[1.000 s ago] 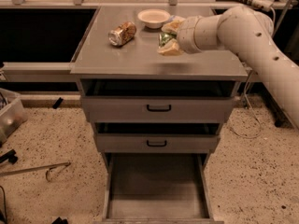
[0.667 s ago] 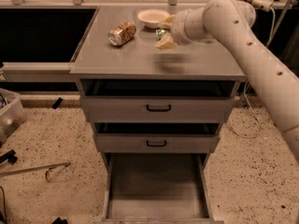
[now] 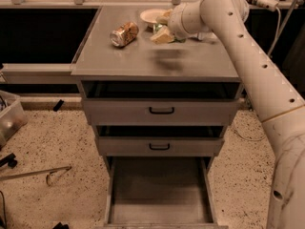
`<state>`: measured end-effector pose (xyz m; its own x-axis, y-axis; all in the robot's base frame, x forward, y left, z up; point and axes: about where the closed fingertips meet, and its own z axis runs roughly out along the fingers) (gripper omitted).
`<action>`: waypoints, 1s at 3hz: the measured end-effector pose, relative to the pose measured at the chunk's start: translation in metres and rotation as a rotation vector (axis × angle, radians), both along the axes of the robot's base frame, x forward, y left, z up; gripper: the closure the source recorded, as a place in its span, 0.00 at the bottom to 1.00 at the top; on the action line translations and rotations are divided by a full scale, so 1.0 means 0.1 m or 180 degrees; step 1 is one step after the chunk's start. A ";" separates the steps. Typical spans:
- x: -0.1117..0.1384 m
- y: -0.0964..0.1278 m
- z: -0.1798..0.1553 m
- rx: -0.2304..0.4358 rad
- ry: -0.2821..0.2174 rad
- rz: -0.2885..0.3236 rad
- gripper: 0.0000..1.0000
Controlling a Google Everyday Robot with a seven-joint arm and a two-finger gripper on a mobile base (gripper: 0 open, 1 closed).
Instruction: Pick green can from bottom drawer and place on counter
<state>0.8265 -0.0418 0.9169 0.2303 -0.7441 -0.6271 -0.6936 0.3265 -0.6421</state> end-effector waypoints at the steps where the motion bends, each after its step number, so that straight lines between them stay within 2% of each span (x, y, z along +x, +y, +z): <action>1: 0.02 -0.02 -0.10 -0.0044 0.0045 -0.0055 1.00; 2: 0.04 -0.11 -0.31 0.0040 0.0211 -0.0181 1.00; 3: 0.04 -0.12 -0.34 0.0065 0.0244 -0.0201 1.00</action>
Offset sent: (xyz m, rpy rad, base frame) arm 0.0040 -0.0279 -0.0523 0.0541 0.1312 -0.1194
